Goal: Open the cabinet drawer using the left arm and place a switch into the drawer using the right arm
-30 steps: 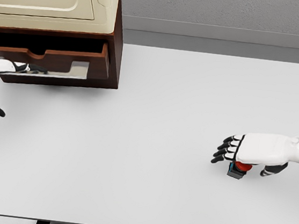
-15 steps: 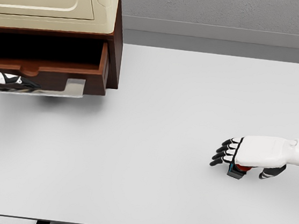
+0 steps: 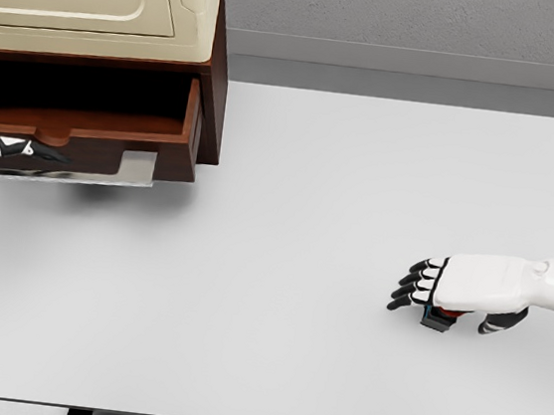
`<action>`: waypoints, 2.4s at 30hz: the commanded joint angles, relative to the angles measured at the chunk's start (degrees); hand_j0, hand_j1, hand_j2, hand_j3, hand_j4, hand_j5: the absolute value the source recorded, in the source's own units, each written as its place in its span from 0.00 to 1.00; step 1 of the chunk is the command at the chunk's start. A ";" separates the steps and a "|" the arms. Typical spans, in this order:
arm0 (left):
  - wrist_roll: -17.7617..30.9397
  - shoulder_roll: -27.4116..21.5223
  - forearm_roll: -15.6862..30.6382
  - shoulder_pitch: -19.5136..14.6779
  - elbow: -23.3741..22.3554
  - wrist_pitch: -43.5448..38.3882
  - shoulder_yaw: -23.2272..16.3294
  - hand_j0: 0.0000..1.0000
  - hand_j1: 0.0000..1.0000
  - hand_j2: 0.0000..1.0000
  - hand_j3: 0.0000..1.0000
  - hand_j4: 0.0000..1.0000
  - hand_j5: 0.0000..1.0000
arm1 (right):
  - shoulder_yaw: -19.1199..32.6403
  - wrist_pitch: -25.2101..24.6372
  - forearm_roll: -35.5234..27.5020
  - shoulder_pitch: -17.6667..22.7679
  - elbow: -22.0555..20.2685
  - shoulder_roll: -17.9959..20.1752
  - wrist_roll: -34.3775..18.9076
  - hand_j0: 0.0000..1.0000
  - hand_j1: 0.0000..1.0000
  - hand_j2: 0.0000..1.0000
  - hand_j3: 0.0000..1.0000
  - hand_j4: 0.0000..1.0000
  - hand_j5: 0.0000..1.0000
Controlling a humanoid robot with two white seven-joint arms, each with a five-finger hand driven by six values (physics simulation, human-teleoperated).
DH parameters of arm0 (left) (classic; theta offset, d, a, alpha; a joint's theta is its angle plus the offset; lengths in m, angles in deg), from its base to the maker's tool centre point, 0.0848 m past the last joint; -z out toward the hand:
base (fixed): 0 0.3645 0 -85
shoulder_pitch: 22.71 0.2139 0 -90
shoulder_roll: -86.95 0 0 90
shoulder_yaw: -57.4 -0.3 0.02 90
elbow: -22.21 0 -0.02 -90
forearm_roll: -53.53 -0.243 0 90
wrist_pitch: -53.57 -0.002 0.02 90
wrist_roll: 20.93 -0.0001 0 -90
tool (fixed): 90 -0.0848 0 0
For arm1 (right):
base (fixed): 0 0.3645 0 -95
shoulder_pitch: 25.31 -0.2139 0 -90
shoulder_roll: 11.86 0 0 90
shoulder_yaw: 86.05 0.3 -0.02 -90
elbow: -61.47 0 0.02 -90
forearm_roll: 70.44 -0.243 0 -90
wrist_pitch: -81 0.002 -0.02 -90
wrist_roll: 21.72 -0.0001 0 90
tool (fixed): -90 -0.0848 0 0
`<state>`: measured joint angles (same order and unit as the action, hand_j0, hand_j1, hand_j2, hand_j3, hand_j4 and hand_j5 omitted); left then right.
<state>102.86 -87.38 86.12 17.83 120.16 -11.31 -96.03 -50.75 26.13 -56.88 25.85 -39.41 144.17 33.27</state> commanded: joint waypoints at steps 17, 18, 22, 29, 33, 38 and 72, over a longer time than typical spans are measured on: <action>1.21 -0.92 13.11 -0.11 -0.82 1.16 6.04 1.00 1.00 1.00 1.00 1.00 1.00 | 0.29 -0.13 -0.21 0.00 -0.01 0.33 0.02 0.83 0.83 0.83 0.83 0.83 0.83; 1.21 0.04 13.11 -0.02 -2.31 1.16 6.30 1.00 1.00 1.00 1.00 1.00 1.00 | 0.38 -0.13 -0.21 0.00 -0.01 0.33 0.02 0.83 0.83 0.83 0.83 0.83 0.83; 1.21 5.50 13.20 0.77 -11.63 1.42 8.15 1.00 1.00 1.00 1.00 1.00 1.00 | 0.38 -0.13 -0.21 0.00 -0.01 0.33 0.02 0.80 0.80 0.80 0.80 0.80 0.80; 1.21 5.41 14.34 0.86 -12.95 2.30 8.41 1.00 1.00 1.00 1.00 1.00 1.00 | 0.38 -0.13 -0.21 0.00 -0.01 0.33 0.02 0.66 0.66 0.66 0.66 0.66 0.66; 1.21 5.32 14.43 0.86 -12.86 3.09 8.41 1.00 1.00 1.00 1.00 1.00 1.00 | 0.38 -0.13 -0.30 0.00 -0.01 0.33 0.02 0.60 0.60 0.60 0.60 0.60 0.60; 1.21 5.41 14.43 0.86 -12.86 3.09 8.41 1.00 1.00 1.00 1.00 1.00 1.00 | 0.38 -0.13 -0.30 0.00 -0.01 0.33 0.02 0.56 0.56 0.56 0.56 0.56 0.56; 1.21 5.32 14.34 0.86 -12.60 3.36 8.41 1.00 1.00 1.00 1.00 1.00 1.00 | 14.53 -0.13 -4.34 -6.06 0.87 -11.35 0.02 0.25 0.25 0.25 0.25 0.25 0.25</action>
<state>104.08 -81.99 100.07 18.70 107.54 -7.85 -87.74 -36.43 26.25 -60.79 19.08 -38.54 134.65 33.14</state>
